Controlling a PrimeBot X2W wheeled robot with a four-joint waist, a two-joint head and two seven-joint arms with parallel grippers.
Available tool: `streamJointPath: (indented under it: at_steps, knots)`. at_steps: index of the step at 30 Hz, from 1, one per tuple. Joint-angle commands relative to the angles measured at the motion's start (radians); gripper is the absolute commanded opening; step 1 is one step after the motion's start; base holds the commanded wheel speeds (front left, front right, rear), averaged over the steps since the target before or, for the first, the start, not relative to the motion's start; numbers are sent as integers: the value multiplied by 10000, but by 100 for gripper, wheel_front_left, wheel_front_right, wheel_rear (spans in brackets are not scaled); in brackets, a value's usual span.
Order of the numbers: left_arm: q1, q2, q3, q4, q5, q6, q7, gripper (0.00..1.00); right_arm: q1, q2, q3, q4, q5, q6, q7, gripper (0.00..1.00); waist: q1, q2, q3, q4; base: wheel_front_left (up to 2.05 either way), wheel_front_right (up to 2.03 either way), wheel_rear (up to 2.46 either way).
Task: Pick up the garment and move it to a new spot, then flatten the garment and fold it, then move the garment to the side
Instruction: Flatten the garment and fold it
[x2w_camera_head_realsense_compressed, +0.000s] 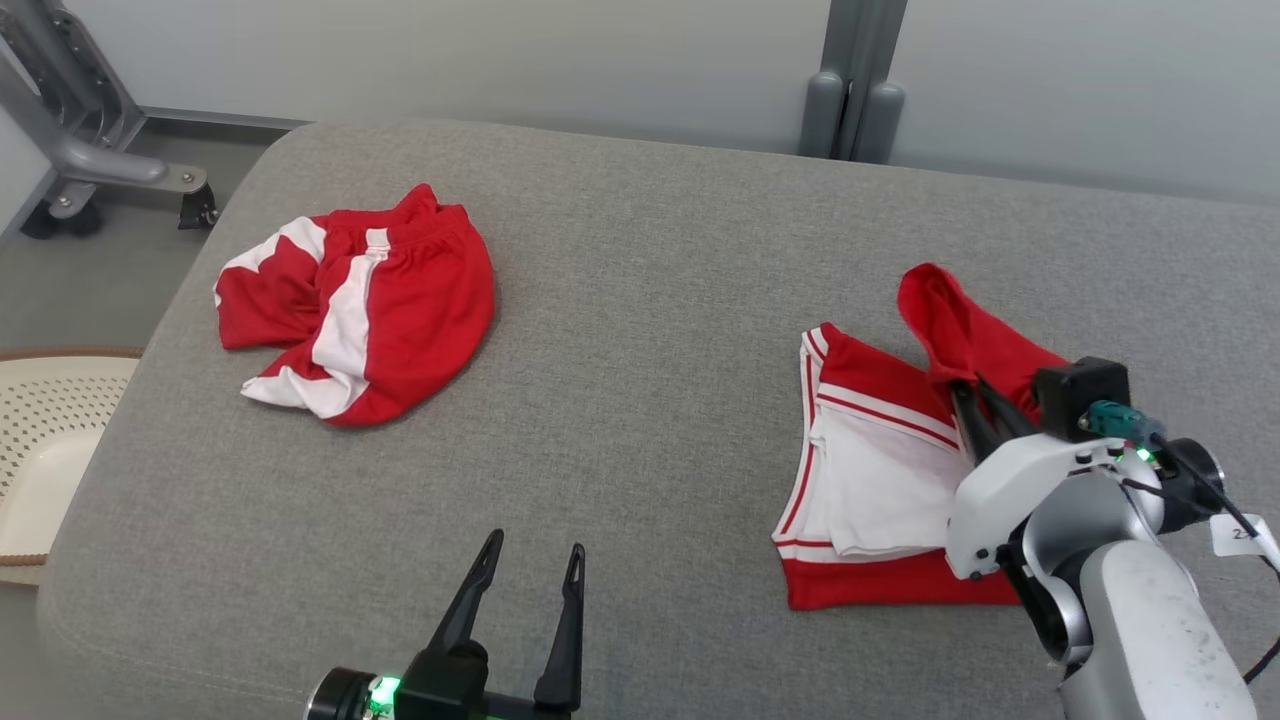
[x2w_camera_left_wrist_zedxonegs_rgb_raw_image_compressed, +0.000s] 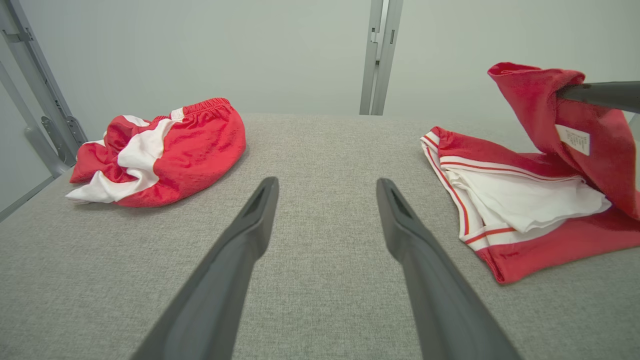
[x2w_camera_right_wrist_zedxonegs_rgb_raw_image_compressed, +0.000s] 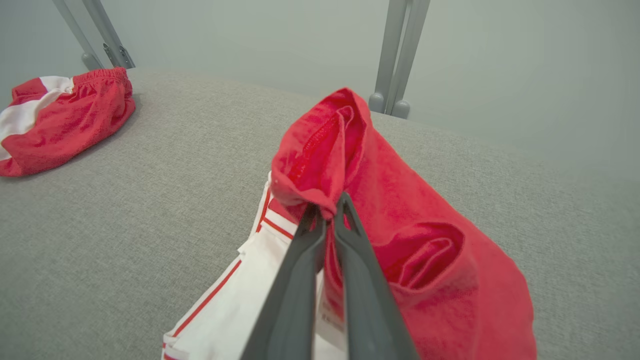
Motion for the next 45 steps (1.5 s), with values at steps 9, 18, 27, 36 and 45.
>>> streamJointPath:
  at_steps: [9,18,27,36,45]
  knots:
    - [-209,7,-192,92,-168,127,-6,100,-344,333,509,1286,467,-11,-343,100,0,0,-55,345,0,0,0]
    - [-138,7,-252,111,-232,189,-5,100,-549,351,194,932,1439,-11,-1065,100,0,0,-165,204,0,0,0]
    - [-3,9,-120,1,-271,275,-6,100,487,-841,-1248,646,2223,-5,-1232,100,0,0,-229,-146,0,0,0]
    - [148,9,606,-209,-227,406,-5,100,1102,-1157,-903,732,2056,-8,-2806,100,0,0,-268,-1480,0,0,0]
    - [274,9,1494,-319,-297,304,-6,100,1644,-1711,840,950,2630,-6,-5080,100,0,0,-735,-2982,0,0,0]
